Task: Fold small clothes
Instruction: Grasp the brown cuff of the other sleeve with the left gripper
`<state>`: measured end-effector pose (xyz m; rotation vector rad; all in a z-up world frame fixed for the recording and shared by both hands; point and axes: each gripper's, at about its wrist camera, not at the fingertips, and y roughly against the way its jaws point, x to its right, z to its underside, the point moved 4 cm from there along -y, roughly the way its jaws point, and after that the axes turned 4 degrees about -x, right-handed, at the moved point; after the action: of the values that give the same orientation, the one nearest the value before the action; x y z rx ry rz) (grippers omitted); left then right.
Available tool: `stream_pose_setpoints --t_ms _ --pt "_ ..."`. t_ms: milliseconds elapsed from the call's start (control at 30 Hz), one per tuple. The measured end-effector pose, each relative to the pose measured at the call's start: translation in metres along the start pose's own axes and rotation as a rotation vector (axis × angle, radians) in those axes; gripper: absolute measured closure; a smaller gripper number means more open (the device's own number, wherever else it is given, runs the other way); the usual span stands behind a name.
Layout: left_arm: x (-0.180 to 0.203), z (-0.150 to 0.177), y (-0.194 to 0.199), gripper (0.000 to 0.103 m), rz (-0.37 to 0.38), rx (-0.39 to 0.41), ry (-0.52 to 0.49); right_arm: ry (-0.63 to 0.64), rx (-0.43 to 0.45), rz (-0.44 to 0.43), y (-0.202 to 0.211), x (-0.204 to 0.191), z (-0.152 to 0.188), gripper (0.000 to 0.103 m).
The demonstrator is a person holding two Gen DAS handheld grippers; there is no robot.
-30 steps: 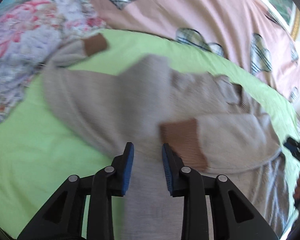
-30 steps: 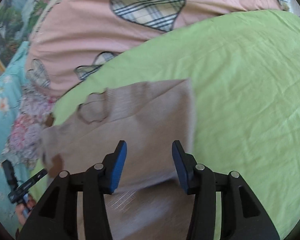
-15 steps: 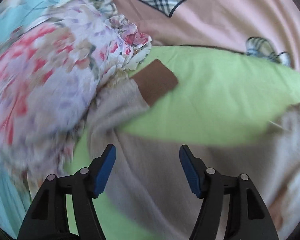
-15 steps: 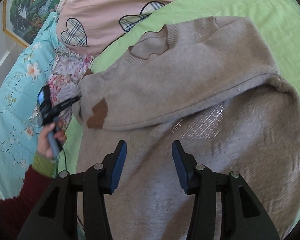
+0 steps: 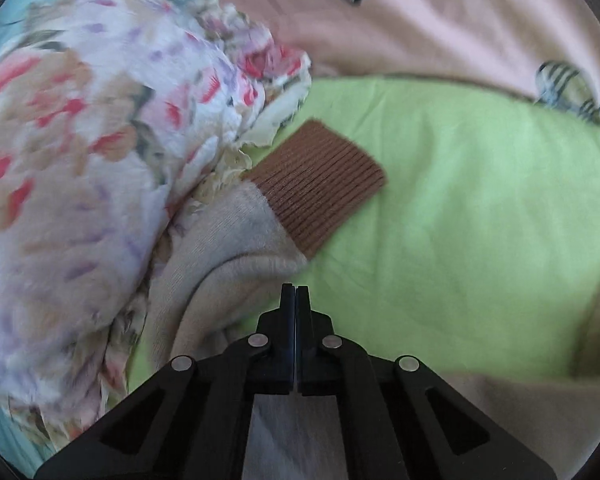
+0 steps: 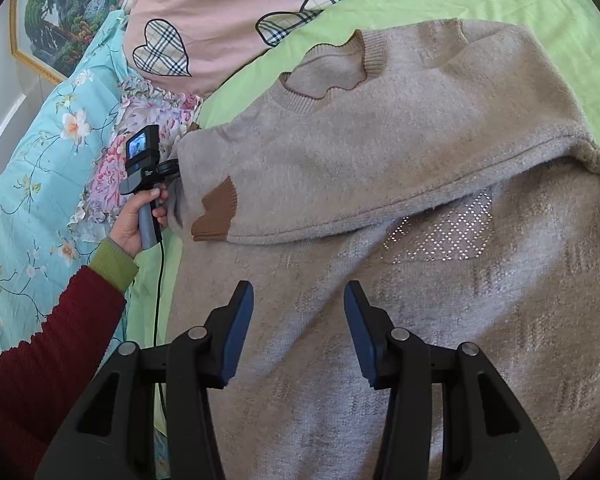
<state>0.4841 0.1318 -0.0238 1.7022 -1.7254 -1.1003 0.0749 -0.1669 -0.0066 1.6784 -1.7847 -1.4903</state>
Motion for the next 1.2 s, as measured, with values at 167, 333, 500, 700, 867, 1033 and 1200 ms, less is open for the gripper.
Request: stream_pose_setpoints --t_ms 167,333,500,700,867,1033,1200 --pt "-0.008 0.019 0.085 0.103 0.170 0.145 0.070 0.016 0.027 -0.007 0.009 -0.005 0.002 0.055" --pt "0.014 0.016 0.123 0.099 0.123 0.186 -0.015 -0.002 0.041 -0.011 0.017 -0.007 0.006 0.055" --pt "0.004 0.004 0.052 0.050 0.032 0.052 -0.019 -0.008 0.056 -0.008 0.028 -0.004 0.013 0.055" --pt "-0.002 0.004 -0.018 0.023 -0.107 -0.067 -0.072 -0.061 0.055 0.026 0.029 0.018 0.008 0.055" --pt "-0.010 -0.008 -0.038 0.028 -0.113 -0.058 -0.044 -0.074 0.038 0.020 0.018 0.023 0.003 0.055" --pt "-0.024 -0.016 -0.041 0.095 -0.024 -0.068 0.022 -0.061 0.020 0.005 0.008 0.017 0.004 0.055" --pt "-0.026 -0.002 0.006 0.097 0.068 0.031 0.059 -0.055 0.025 -0.002 0.008 0.013 0.007 0.055"
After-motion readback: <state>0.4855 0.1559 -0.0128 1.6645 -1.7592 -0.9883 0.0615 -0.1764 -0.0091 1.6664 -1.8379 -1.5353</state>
